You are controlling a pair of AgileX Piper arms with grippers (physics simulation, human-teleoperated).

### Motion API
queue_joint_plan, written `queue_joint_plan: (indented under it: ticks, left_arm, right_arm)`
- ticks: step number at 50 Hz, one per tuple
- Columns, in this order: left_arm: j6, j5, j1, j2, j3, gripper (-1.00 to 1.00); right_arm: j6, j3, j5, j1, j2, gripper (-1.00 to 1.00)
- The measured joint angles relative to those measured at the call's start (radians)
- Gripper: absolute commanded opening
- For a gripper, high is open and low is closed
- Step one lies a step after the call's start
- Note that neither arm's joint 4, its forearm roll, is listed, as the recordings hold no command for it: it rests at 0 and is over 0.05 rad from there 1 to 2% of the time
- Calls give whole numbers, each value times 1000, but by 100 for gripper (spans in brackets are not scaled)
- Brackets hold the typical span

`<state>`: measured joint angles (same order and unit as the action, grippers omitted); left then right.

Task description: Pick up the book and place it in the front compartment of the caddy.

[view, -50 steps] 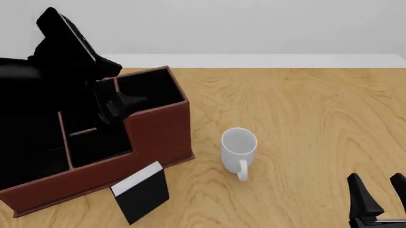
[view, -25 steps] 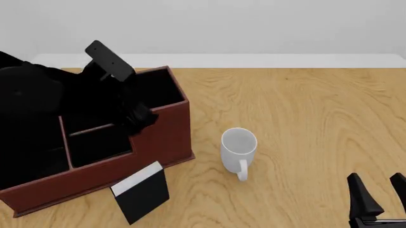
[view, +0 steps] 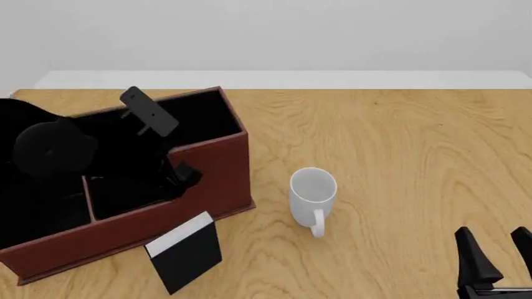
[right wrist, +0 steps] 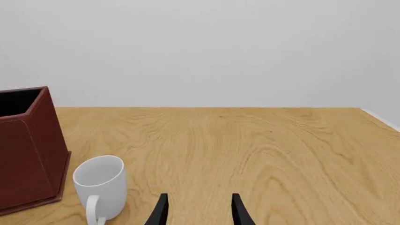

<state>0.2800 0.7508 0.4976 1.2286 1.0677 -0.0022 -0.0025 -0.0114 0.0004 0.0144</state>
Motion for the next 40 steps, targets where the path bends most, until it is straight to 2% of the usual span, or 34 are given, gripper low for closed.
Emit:
queue_joint_plan:
  ticks: [14, 40]
  left_arm:
    - [12, -33, 18, -24, -84, 100]
    - [0, -73, 79, -39, -173, 100]
  right_arm:
    - [0, 0, 2, 0, -1, 100]
    - [0, 0, 0, 0, 1, 100]
